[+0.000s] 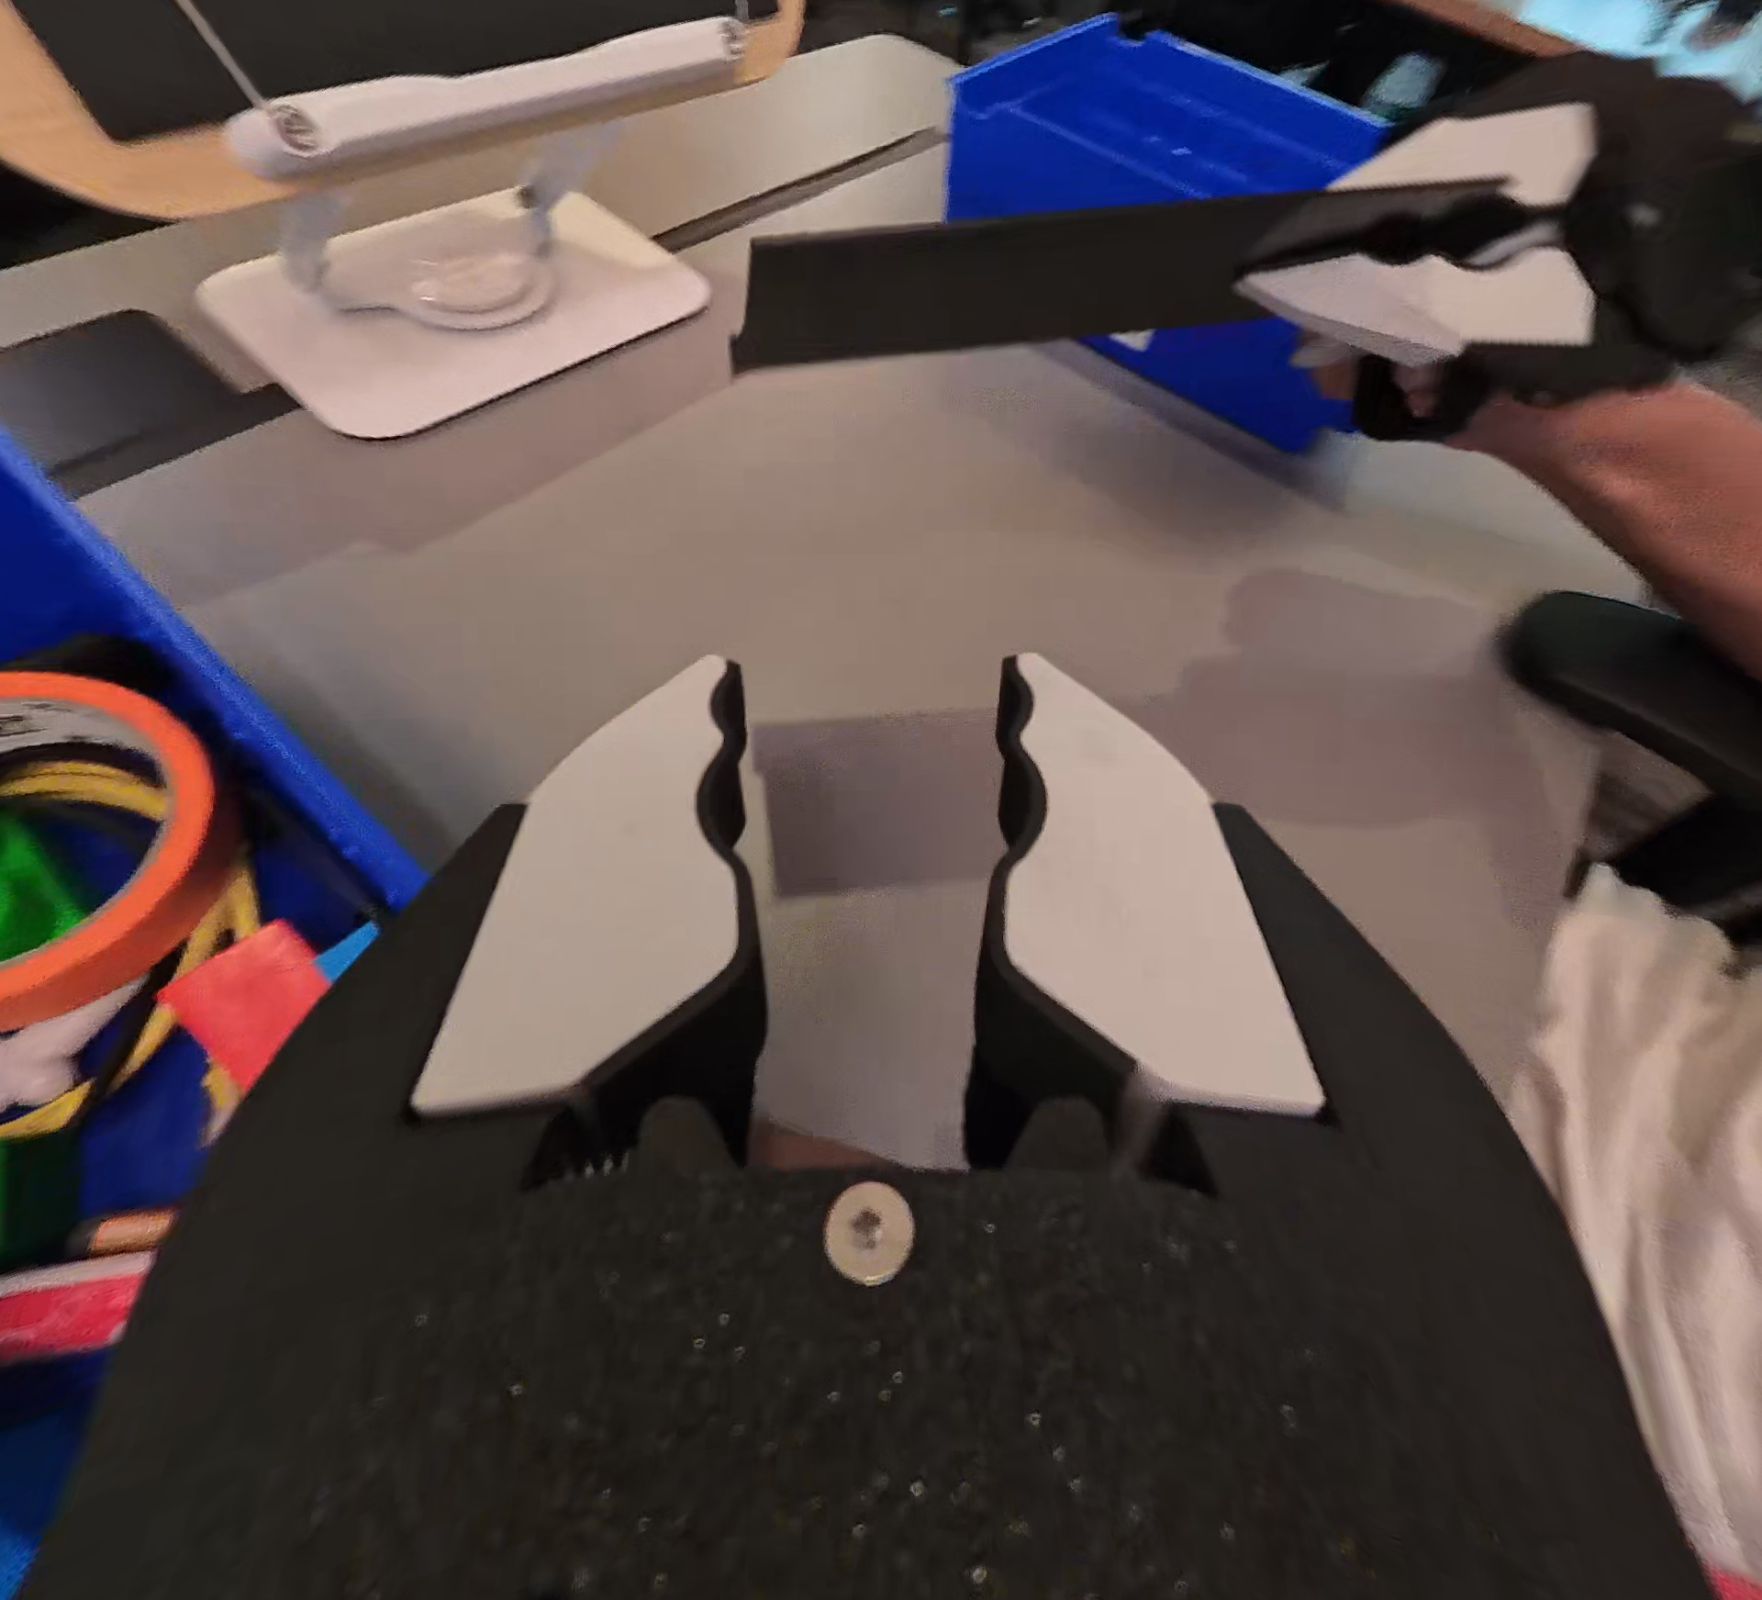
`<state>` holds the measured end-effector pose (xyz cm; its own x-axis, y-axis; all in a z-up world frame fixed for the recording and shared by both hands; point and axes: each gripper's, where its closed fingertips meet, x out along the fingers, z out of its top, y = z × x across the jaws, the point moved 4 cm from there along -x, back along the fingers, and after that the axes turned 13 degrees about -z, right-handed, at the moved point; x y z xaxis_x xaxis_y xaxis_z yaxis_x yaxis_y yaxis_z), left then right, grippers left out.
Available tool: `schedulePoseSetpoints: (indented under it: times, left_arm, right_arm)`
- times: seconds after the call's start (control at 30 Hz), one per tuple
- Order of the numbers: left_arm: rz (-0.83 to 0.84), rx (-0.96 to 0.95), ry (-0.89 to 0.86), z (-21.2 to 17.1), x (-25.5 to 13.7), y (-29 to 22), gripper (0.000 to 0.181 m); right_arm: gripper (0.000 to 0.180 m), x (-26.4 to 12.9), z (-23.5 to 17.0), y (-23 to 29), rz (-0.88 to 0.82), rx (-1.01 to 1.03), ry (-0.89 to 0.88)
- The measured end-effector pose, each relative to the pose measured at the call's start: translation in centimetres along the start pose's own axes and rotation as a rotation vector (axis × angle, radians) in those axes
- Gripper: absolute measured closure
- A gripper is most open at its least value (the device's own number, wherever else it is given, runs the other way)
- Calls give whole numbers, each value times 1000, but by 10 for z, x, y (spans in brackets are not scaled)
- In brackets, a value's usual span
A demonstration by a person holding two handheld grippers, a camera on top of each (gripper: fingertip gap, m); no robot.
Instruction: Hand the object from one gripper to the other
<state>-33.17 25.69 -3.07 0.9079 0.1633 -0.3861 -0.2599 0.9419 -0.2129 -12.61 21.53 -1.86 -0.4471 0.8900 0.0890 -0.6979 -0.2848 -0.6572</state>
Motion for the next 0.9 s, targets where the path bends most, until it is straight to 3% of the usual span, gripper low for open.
schedulePoseSetpoints:
  times: [0.1, 0.17, 0.27, 0.4, 0.5, 0.57, 0.77, 0.9]
  left_arm:
    - [167, 179, 50, 9, 5, -5, 126]
    - [220, 424, 132, 14, 10, -25, 129]
    - [187, 704, 322, 0, 23, -56, 131]
    - [218, 890, 544, -25, 40, -65, 131]
    - [197, 929, 550, -31, 49, -68, 146]
    - [208, 1005, 543, -30, 50, -69, 178]
    - [206, 1009, 517, -26, 50, -71, 179]
    - [223, 929, 447, -18, 45, -64, 179]
  right_arm:
    - [179, 3, 0, 23, -90, -452, -4]
    - [179, 5, -1, 42, -38, -510, -5]
    - [178, 3, -1, 65, 142, -419, 4]
    - [178, -6, 15, 81, 264, -348, -42]
    - [178, -13, 33, 87, 319, -292, -97]
    - [178, -16, 40, 87, 343, -240, -94]
    - [172, -17, 41, 77, 318, -94, -131]
    - [160, -26, 61, 41, 295, 179, -230]
